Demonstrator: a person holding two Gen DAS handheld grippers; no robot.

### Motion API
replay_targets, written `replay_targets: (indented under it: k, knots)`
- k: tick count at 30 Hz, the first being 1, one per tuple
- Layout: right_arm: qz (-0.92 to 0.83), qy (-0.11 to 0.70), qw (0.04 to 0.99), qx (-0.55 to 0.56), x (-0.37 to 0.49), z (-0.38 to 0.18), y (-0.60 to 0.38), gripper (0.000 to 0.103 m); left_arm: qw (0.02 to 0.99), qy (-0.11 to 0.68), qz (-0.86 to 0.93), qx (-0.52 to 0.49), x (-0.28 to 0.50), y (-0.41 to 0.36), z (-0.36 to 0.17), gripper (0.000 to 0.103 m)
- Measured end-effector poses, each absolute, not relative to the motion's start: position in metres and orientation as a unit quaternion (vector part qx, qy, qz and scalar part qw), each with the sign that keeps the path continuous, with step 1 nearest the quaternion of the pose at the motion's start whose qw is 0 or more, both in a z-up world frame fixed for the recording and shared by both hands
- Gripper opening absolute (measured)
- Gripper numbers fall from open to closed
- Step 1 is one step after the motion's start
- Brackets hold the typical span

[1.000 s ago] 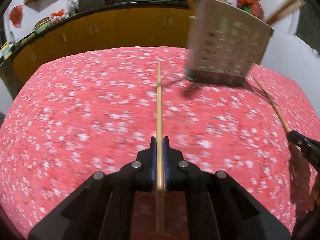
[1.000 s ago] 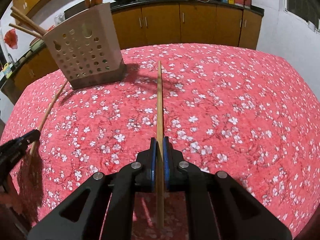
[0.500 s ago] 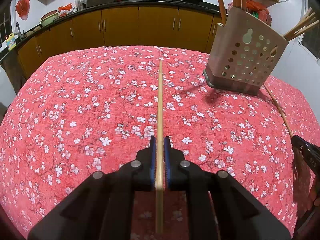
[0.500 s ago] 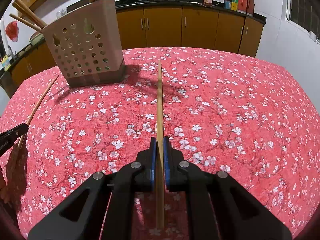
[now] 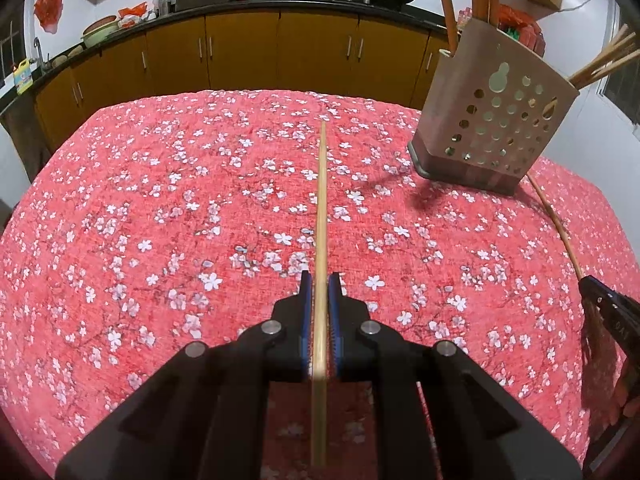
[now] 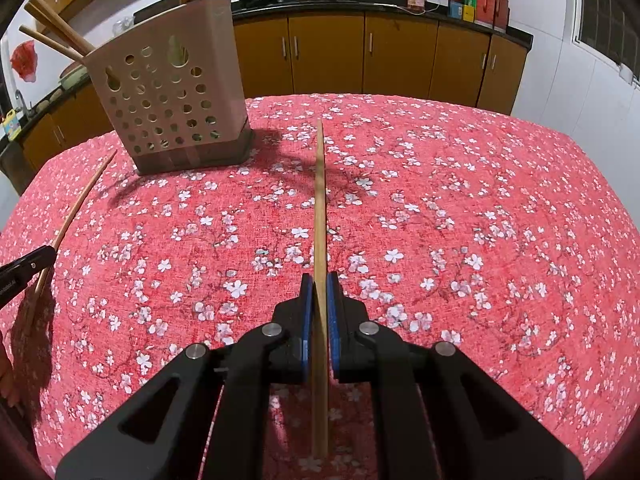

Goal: Organize utensils
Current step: 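Lift the left gripper's chopstick upright over the holder while the right gripper lifts its chopstick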

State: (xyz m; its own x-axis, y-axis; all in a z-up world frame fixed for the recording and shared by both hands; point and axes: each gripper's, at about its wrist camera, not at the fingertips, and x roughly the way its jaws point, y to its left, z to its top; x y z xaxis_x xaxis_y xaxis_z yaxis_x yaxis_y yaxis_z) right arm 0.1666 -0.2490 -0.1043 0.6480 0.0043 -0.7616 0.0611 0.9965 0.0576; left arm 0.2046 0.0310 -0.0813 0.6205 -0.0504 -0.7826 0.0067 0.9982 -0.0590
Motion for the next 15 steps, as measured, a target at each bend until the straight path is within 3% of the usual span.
replay_targets:
  k: [15]
  knots:
    - [-0.015,0.419,0.907,0.046,0.1639,-0.1034,-0.2504,0.009,0.9,0.437,-0.008,-0.004,0.2084,0.0242,-0.0827,0.011]
